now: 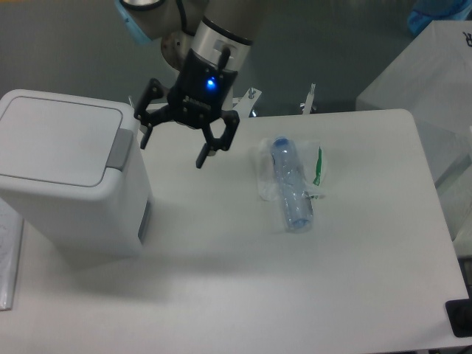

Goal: Open the trash can
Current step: 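Lower the gripper fingers onto the lid edge of the trash can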

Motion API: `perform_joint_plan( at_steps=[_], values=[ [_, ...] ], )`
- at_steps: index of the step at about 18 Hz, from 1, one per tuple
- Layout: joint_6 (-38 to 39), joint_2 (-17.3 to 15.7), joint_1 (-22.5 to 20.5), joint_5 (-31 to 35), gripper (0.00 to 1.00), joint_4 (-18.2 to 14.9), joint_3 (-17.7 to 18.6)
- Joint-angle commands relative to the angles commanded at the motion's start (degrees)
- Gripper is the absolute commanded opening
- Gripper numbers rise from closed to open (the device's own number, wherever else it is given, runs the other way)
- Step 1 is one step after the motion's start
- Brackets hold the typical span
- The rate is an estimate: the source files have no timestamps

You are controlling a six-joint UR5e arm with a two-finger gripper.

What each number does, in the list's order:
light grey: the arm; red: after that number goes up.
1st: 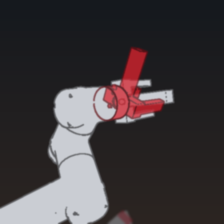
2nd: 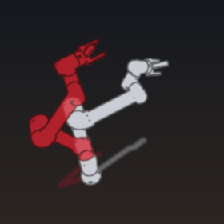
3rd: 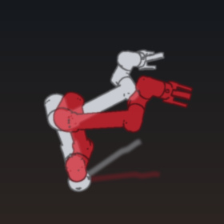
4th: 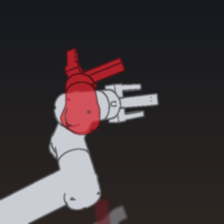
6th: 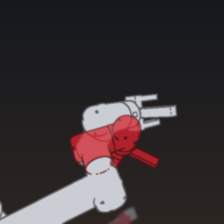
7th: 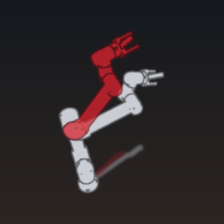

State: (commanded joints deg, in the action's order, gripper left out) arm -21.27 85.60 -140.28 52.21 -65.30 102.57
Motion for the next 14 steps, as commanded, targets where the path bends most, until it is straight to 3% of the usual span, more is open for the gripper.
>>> perform_joint_plan(
  at_steps=[14],
  values=[
    [-0.1,1.8,2.1,0.3,1.00,1.1,0.7]
  ],
)
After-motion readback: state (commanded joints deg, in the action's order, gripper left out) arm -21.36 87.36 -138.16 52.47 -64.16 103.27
